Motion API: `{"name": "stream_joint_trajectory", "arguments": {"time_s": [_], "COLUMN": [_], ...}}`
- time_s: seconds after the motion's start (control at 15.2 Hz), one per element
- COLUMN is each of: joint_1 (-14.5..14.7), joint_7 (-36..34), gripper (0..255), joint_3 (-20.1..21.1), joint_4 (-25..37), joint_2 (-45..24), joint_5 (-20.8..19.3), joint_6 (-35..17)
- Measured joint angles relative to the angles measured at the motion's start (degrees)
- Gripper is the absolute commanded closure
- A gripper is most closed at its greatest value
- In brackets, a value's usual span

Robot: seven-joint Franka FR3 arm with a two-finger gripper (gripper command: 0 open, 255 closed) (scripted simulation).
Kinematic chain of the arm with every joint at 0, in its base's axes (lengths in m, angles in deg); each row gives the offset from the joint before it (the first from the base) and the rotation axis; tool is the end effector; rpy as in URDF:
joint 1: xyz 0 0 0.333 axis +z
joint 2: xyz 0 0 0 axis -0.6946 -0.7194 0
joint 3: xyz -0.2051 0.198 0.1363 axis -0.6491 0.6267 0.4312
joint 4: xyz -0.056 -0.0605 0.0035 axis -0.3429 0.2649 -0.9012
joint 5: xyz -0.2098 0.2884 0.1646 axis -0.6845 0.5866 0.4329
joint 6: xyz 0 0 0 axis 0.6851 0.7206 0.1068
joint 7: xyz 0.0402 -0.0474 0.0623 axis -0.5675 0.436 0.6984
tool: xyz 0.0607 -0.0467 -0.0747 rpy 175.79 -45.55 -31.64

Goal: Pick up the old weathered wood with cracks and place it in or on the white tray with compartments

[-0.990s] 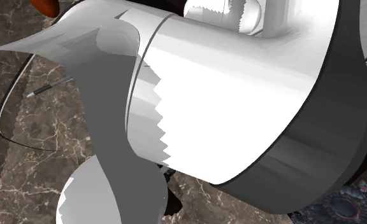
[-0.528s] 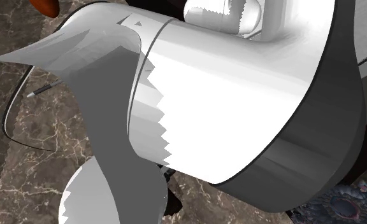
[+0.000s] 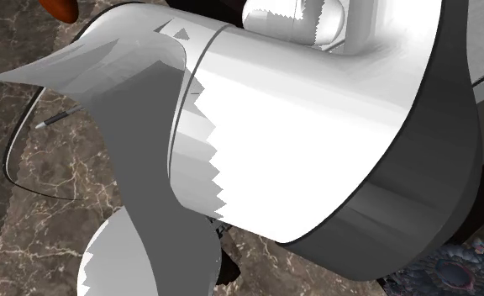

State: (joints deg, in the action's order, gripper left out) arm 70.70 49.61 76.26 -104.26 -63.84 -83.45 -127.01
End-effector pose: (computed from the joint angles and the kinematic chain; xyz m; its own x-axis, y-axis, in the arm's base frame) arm 0.5412 0.1497 0.5137 0.2001 0.9797 -0.0086 0.9793 -0.1997 0.0334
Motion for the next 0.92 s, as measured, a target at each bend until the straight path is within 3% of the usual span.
{"name": "stream_joint_trajectory", "arguments": {"time_s": [0.92], "joint_1": [0.0], "joint_7": [0.3], "gripper": [255], "joint_3": [0.0], "joint_4": [8.4], "joint_2": [0.0], "joint_5": [0.0], "joint_6": [8.4]}}
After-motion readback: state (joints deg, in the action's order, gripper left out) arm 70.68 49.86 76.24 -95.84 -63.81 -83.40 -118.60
